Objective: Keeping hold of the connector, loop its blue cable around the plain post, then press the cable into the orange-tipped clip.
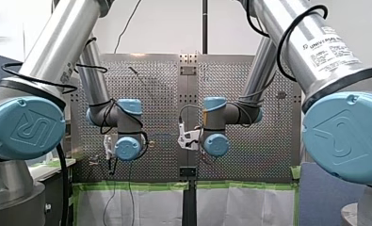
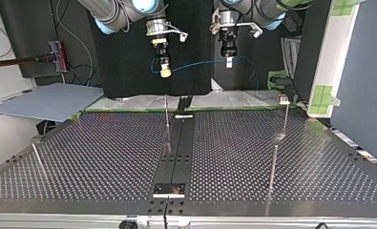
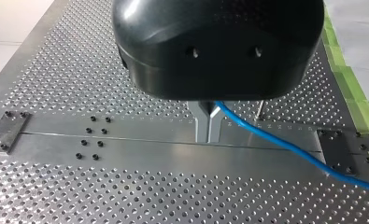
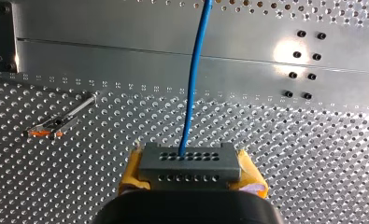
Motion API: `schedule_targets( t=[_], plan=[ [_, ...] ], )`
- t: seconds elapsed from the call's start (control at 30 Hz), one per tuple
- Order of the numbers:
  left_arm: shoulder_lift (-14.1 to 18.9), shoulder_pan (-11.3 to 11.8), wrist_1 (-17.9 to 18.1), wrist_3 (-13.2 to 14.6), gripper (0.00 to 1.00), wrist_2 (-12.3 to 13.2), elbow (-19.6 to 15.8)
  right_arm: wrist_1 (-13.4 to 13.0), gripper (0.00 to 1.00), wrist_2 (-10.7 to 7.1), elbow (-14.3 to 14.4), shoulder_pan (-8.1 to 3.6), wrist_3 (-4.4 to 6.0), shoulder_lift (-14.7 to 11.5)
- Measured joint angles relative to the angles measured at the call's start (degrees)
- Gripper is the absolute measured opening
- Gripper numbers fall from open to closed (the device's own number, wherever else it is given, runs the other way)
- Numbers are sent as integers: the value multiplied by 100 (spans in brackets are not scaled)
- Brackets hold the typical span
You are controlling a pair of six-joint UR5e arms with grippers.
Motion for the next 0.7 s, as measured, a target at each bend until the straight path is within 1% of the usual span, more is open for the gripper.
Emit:
schedule_targets(
  t=[0.6,0.7],
  plan=[
    [-3,1,2,3,0,3,-2,0,0,-4,-1,0,0,-1],
    [-68,21,6,31,0,49,-66,34,0,-3,27,31,-4,30]
  ],
)
